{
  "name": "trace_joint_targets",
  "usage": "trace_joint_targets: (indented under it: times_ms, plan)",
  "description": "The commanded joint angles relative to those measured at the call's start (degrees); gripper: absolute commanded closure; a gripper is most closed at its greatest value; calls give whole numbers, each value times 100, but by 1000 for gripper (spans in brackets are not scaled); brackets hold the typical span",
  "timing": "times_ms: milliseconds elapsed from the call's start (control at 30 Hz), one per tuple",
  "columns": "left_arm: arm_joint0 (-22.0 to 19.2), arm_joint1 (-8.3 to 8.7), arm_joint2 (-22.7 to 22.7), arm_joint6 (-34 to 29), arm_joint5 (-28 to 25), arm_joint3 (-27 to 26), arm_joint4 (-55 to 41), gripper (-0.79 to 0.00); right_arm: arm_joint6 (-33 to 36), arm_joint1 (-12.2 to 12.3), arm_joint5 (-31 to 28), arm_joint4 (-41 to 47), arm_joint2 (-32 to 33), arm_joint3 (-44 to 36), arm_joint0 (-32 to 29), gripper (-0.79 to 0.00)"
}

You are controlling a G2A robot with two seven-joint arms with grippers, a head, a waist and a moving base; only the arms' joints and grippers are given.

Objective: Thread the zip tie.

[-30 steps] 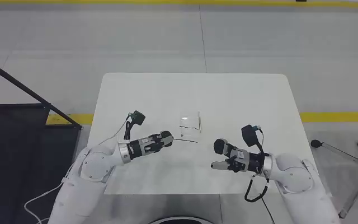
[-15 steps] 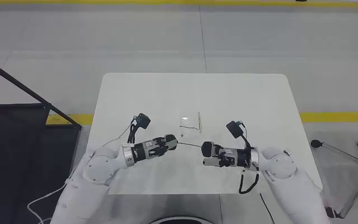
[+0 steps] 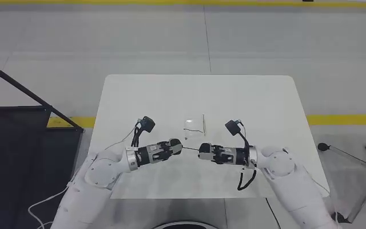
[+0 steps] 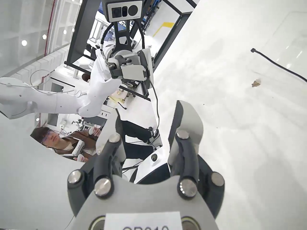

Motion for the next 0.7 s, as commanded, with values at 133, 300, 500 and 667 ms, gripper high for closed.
trace_joint_targets:
  times_ms: [133,300,500,667]
  plan:
    - [-35,21,53,-6,13,6,30,0,-12,2,39,9,-59,67,58,-326]
    - [-49,39,80,14,8,17,34,0,-70,9,81,-59,-78,75,79,-246]
    - [-55,60,109,32,9,19,37,0,-62,23,123,-47,-95,82,91,-145]
    - [-57,78,126,55,-21,27,7,0,-35,33,140,-18,-113,94,108,-22]
